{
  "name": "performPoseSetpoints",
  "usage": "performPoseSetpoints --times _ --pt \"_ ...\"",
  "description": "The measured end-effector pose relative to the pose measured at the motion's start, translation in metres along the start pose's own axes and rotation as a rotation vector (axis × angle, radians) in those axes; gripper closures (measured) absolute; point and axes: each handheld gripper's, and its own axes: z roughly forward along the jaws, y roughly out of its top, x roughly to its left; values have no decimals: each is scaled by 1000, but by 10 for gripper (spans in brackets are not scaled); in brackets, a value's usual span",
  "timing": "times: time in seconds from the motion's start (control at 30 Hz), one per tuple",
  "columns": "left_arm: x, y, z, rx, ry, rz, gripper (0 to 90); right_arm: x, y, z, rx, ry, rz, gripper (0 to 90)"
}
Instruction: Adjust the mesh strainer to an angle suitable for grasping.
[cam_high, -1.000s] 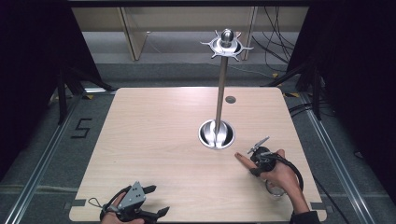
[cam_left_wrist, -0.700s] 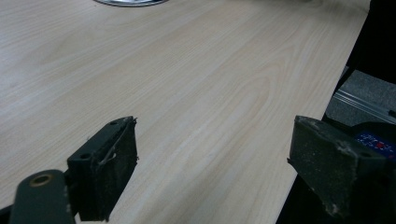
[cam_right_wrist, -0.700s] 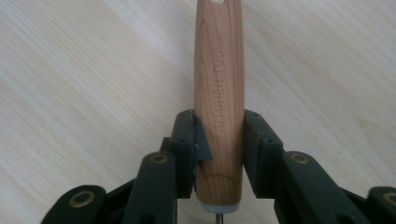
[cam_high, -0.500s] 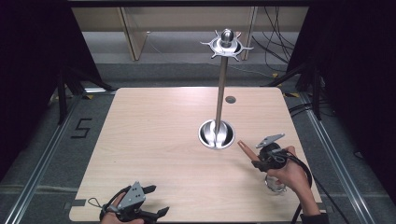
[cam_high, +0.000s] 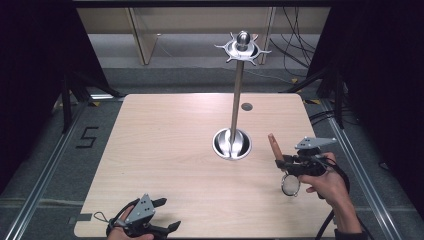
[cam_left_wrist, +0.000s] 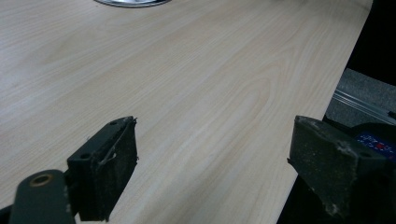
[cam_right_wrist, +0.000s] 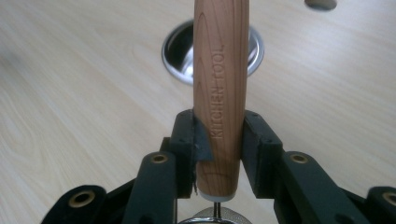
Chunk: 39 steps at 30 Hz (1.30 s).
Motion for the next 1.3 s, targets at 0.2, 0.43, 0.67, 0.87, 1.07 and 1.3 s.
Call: performPoseSetpoints --times 0.2,0.43,0.67,0.87,1.07,1.3 --pt "2 1 0 14 -3 39 147 -1 8 -9 -127 0 -2 689" --pt "2 0 0 29 12 32 147 -4 20 -11 -215 2 40 689" --pt "2 0 0 4 -2 20 147 2 32 -9 -242 14 54 690" --pt "3 0 0 11 -2 28 147 10 45 -10 -281 17 35 690" --pt "3 0 0 11 -2 28 147 17 62 -12 -321 22 42 690" --pt "2 0 0 9 -2 27 147 25 87 -20 -397 28 17 690"
